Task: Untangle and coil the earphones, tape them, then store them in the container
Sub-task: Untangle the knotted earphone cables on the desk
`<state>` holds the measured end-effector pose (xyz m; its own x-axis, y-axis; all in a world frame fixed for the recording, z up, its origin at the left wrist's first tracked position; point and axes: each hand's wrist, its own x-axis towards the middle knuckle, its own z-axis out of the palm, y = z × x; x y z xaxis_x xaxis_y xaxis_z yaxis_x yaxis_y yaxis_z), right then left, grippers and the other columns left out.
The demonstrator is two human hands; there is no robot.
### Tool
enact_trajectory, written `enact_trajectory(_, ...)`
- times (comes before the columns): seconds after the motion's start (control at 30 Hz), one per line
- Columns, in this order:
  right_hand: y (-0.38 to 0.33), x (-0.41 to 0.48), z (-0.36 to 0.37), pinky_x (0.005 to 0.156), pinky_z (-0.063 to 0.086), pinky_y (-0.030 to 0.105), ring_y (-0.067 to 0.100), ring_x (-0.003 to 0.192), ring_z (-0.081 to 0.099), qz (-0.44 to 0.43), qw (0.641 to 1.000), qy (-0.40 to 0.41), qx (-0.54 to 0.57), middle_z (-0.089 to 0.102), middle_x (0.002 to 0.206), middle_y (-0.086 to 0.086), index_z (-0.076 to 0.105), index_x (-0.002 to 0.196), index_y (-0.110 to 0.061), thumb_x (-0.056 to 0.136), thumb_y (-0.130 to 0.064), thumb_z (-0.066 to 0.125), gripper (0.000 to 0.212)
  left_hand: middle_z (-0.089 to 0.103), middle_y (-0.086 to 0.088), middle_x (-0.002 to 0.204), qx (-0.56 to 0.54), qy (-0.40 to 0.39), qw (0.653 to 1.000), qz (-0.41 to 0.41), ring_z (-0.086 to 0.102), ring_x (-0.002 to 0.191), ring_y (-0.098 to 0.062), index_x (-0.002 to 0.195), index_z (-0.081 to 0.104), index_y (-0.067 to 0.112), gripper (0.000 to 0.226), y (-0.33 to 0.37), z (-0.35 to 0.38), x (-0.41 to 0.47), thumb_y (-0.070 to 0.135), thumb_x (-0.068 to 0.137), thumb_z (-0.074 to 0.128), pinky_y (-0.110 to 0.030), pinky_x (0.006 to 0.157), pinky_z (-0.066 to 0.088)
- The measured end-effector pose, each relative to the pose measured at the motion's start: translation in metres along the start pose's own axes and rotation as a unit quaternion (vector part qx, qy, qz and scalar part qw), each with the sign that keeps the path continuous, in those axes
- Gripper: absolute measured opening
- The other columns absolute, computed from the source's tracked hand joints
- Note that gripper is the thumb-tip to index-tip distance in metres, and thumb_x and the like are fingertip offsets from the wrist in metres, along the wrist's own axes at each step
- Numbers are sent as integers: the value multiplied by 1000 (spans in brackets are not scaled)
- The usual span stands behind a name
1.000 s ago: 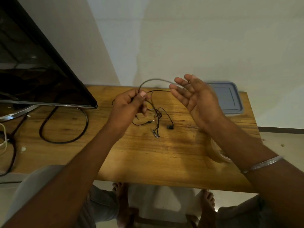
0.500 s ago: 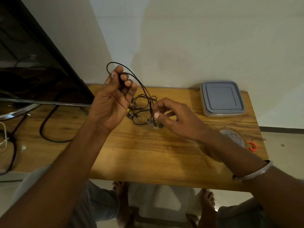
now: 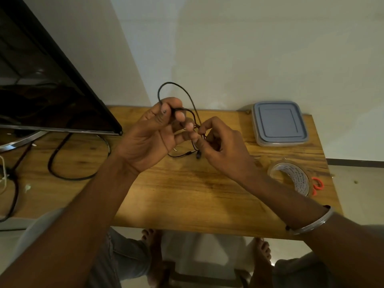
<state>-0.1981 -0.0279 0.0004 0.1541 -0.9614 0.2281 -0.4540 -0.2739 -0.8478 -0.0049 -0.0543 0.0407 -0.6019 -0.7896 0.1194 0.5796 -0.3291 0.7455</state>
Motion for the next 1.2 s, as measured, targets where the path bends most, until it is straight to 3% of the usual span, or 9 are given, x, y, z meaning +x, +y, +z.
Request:
enact_trajectory(0.23,-4,4,-8,49,40,21,12,52,58,-26,999,14,-13,64,67,-8,69,104,-20,97,-24,65,10,71,4,95,-46,-39,998,13,65,95,-19,111,68,18,27,-1,-3,0,19,100,44,-42,92,52)
enact_trajectory(0.4,-6,8,-7,63,45,19,11,75,60,-21,999,14,45,66,85,1,70,88,-10,94,-8,63,10,65,9,91,-28,117,992,41,59,82,-12,115,61,26,25,6,-3,4,32,99,43,-32,77,50)
enact_trajectory(0.53,-6,10,-10,62,45,24,4,71,54,74,984,9,162,61,80,-10,65,90,-9,98,-10,58,10,66,2,122,-9,251,967,40,63,94,-14,143,47,20,46,5,-10,6,37,101,45,-32,82,52)
enact_trajectory(0.73,-5,12,-9,64,47,35,29,72,56,68,983,8,167,63,82,15,62,96,-8,101,-15,54,12,60,-7,137,134,219,966,-16,63,108,-22,141,49,16,50,-6,-8,6,17,93,62,-35,87,55)
enact_trajectory(0.8,-4,11,-8,64,49,39,36,76,59,48,987,6,151,63,86,22,60,100,-7,103,-17,51,14,67,-5,126,322,202,925,-25,65,107,-21,130,60,19,42,-17,-8,6,10,89,68,-35,85,56)
enact_trajectory(0.9,-1,10,-9,58,50,33,25,73,63,20,993,-12,117,64,83,15,55,103,-6,106,-18,48,14,74,7,105,584,163,795,19,68,98,-12,108,74,23,23,-32,-13,4,10,89,70,-37,83,56)
enact_trajectory(1.0,1,10,-15,54,50,34,13,68,63,-23,998,-29,50,63,78,8,53,103,-7,106,-16,46,12,74,7,98,667,179,720,69,67,93,-6,102,77,18,16,-32,-17,4,12,91,67,-32,79,54)
enact_trajectory(1.13,6,9,-18,54,48,49,18,64,59,-63,995,-46,-60,62,77,2,49,105,-14,106,-24,42,12,74,-4,84,476,185,859,-43,65,69,-13,111,72,12,19,-18,-13,3,9,96,61,-21,66,49)
enact_trajectory(1.2,8,9,-19,53,48,48,10,62,57,-53,997,-33,-45,62,78,-1,48,105,-13,106,-19,42,8,73,-8,85,420,136,891,-101,58,63,-20,125,65,14,30,-16,-5,2,14,95,62,-24,65,49)
